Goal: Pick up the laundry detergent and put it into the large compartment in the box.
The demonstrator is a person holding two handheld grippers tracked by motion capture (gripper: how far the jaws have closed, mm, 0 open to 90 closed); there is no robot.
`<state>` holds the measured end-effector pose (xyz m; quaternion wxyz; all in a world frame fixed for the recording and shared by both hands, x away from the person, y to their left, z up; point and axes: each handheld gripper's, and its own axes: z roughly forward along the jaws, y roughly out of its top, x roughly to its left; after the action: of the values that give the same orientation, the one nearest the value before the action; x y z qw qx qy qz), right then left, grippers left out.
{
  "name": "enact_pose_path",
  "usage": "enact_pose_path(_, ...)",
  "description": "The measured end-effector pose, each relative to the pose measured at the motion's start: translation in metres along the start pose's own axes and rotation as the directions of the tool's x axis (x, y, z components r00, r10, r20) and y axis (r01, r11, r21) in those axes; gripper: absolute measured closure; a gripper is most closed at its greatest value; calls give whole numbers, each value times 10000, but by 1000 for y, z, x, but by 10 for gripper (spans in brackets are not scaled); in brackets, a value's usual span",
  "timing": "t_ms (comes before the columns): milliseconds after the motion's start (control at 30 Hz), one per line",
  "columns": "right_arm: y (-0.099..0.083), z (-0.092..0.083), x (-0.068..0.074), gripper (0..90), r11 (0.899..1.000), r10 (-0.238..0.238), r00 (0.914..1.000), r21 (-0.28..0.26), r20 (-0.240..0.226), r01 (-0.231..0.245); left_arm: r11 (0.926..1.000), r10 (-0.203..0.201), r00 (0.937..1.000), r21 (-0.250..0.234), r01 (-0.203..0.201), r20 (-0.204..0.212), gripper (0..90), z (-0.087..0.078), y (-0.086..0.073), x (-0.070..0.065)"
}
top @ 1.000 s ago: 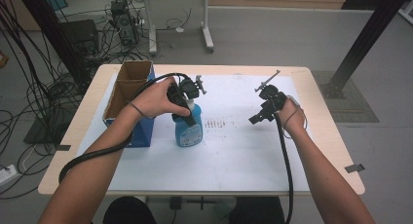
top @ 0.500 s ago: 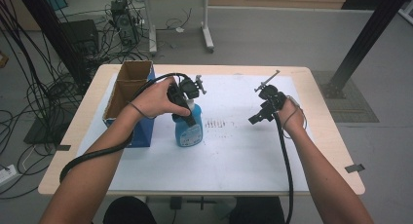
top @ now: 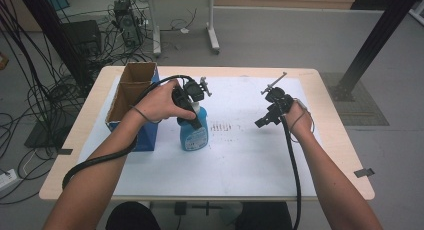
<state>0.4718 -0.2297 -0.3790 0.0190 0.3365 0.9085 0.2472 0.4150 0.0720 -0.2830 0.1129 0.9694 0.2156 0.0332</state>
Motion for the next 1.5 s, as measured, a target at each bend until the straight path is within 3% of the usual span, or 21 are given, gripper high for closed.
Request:
enact_pose_path(267,0,-2,0,42,10000,1,10000,-37,38,-1,10000,-21,9996,-32,20,-281,371,-3,1,-1)
enact_pose_path(600,-1,-4,0,42,10000,-5,10000,-97,45,6,9998,84,9996,-200,-90,-278,371,-24,6,-8)
enact_pose_path(833,0,-4,0,42,9999,-36,10000,-96,69,37,9991,318,9992,-260,-324,-234,371,-47,12,-18)
enact_pose_path(1100,5,-5,5,42,9996,-218,9998,-151,50,218,9988,162,9979,-454,-191,-630,371,-80,18,-23)
enact_pose_path(1500,9,-4,8,42,9988,-474,9989,-86,40,474,9968,397,9953,-659,-456,-886,372,-124,31,-34)
